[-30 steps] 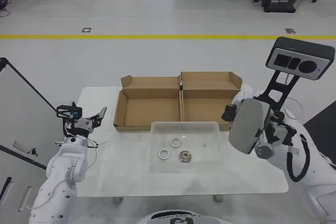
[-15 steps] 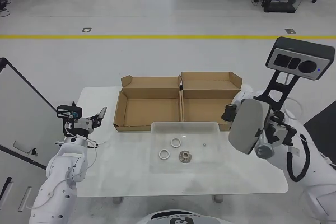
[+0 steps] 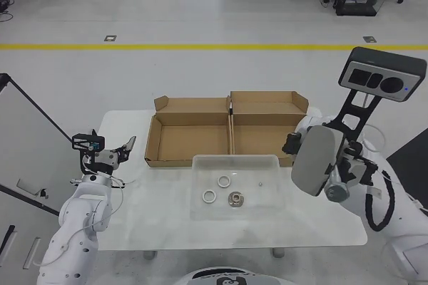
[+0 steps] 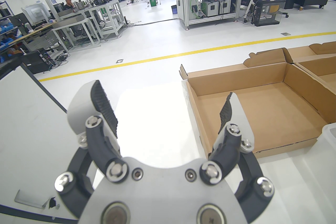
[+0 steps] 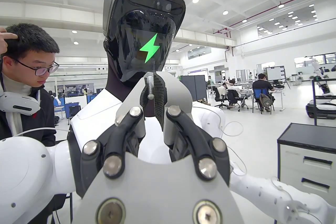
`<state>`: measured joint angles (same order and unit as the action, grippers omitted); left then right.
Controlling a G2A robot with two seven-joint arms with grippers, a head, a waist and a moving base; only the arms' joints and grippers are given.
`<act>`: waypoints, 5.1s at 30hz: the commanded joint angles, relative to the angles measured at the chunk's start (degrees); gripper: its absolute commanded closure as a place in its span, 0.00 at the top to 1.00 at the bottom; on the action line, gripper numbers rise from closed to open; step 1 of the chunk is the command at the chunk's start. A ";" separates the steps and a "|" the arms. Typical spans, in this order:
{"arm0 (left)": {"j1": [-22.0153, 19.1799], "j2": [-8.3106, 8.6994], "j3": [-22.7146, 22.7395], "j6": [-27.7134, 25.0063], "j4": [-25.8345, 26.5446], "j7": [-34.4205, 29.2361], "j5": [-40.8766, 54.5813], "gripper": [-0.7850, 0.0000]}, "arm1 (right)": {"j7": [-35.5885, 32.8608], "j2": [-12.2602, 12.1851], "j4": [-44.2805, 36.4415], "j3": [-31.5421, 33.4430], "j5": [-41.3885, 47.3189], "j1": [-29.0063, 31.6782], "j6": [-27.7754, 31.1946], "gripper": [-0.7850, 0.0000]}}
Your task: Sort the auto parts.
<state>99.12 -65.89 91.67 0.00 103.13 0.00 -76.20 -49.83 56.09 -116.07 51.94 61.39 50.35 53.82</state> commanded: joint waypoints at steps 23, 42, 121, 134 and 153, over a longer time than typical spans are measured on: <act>0.00 0.00 0.00 0.00 0.00 0.00 0.00 1.00 | 3.45 -0.07 0.81 2.71 -6.54 5.15 -3.08 0.00; 0.00 0.00 0.00 0.00 0.00 0.00 0.00 1.00 | 9.10 -2.68 6.09 23.85 -18.41 21.65 -19.54 0.00; 0.00 0.00 0.00 0.00 0.00 0.00 0.00 1.00 | -19.11 1.66 43.73 -4.90 -101.07 -13.69 -72.30 0.00; 0.00 0.00 0.00 0.00 0.00 0.00 0.00 1.00 | -17.56 7.70 60.60 -13.89 -102.90 -19.99 -73.53 0.00; 0.00 0.00 0.00 0.00 0.00 0.00 0.00 1.00 | -14.63 14.02 76.71 -18.47 -101.17 -21.17 -69.59 0.00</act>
<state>99.12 -65.89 91.67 0.00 103.13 0.00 -76.20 -64.44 69.83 -40.03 33.62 -39.77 29.32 -15.88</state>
